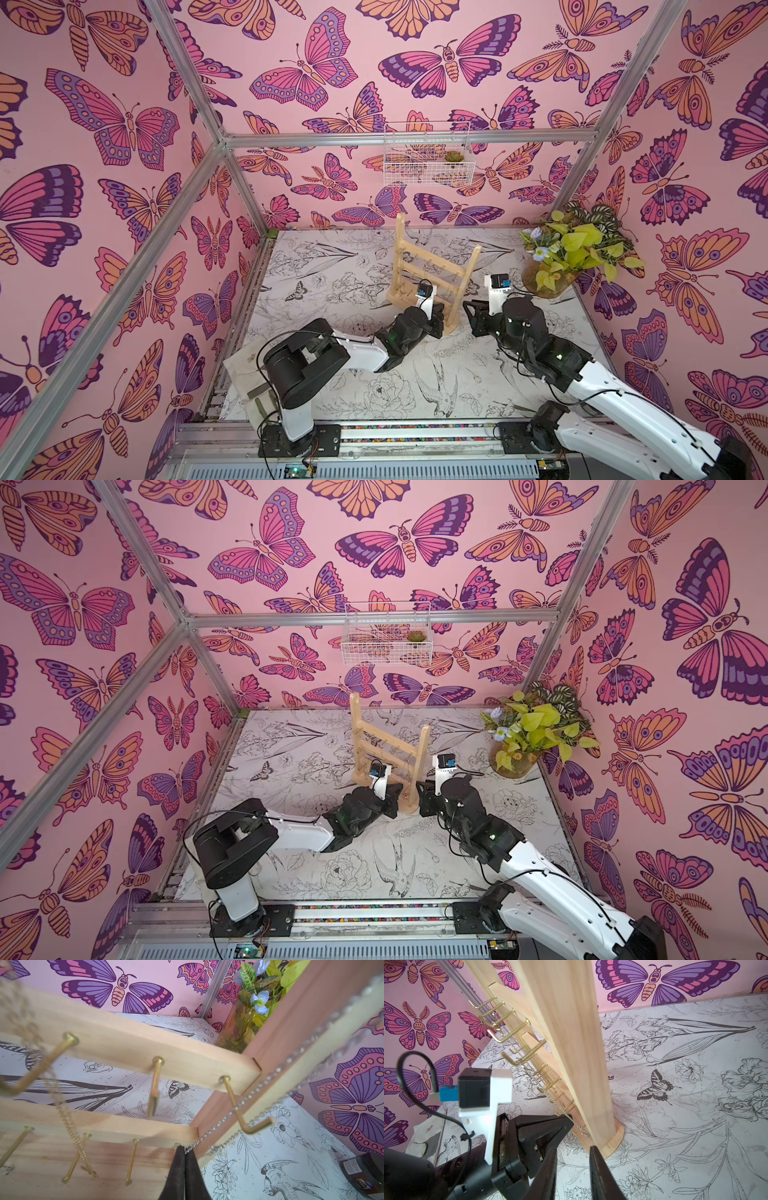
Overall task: Hang the necklace on the jewelry display stand
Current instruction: Hang the necklace on the stand, then reset both arms
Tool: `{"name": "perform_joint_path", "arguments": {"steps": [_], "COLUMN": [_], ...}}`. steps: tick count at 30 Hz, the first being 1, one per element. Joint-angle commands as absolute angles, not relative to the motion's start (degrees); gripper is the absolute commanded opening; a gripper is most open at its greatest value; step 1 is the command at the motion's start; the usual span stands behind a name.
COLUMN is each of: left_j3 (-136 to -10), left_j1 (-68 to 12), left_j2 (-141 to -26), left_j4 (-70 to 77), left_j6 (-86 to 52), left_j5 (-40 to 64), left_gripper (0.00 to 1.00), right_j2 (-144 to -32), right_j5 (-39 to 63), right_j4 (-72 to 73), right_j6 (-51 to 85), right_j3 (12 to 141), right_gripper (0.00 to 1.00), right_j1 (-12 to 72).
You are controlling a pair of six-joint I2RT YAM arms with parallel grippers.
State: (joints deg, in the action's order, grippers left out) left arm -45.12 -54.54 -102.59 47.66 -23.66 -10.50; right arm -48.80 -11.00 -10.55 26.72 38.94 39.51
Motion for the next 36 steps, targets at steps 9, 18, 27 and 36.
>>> {"name": "perform_joint_path", "arguments": {"steps": [9,18,27,36], "left_j3": [-43.98,-41.83,-37.55,-36.23], "left_j1": [-54.84,-55.37,-57.74,-50.93], "left_j2": [-100.04,-96.41,-87.46,-68.31], "left_j4": [46.93,47.37,37.23,8.91], "left_j6": [-24.06,-24.58,-28.00,-32.26], "left_j5": [-11.90,-11.69,-13.58,-18.38], "left_gripper": [0.21,0.24,0.25,0.29], "right_j2": [-49.31,-49.63,-49.44,-47.19], "right_j5": [-11.86,-11.85,-13.04,-14.49], "right_j4": [-10.80,-10.55,-12.17,-16.34], "right_j6": [26.08,26.02,25.68,25.93], "right_j3": [38.50,38.38,38.59,37.13], "right_gripper": [0.30,0.31,0.41,0.54], "right_j1": [39.70,39.72,39.69,38.38]}}
